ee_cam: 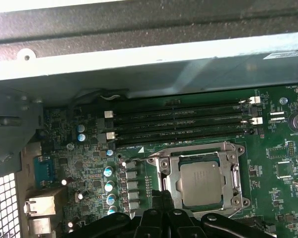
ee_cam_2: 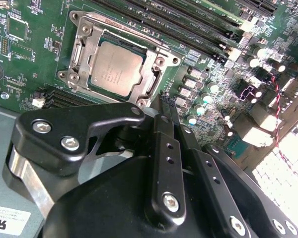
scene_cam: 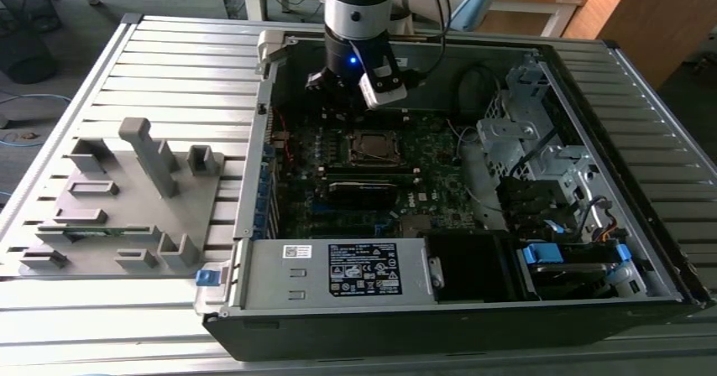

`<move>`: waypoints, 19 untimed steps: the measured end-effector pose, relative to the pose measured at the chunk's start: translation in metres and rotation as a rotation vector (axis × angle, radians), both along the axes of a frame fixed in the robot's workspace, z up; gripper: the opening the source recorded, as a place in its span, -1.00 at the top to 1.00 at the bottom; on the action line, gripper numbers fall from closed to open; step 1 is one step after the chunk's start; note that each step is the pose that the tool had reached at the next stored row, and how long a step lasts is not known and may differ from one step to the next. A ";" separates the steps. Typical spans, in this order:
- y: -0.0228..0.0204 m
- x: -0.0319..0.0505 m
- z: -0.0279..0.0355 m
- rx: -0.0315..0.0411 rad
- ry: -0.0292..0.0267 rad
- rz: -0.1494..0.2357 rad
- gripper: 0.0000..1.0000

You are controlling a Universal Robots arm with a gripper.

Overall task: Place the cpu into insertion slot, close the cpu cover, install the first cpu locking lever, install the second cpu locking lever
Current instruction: 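Install the first cpu locking lever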

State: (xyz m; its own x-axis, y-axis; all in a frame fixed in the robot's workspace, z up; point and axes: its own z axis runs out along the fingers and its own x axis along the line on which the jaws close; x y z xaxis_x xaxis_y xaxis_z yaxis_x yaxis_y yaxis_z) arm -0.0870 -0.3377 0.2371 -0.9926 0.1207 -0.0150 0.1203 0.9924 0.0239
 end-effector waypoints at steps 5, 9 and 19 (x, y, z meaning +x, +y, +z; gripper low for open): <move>0.0000 -0.0062 -0.0003 0.0001 -0.0006 0.000 0.79; 0.0000 -0.0096 -0.0004 0.0001 -0.0014 0.000 0.79; 0.0000 -0.0096 0.0072 0.0002 -0.0015 0.000 0.79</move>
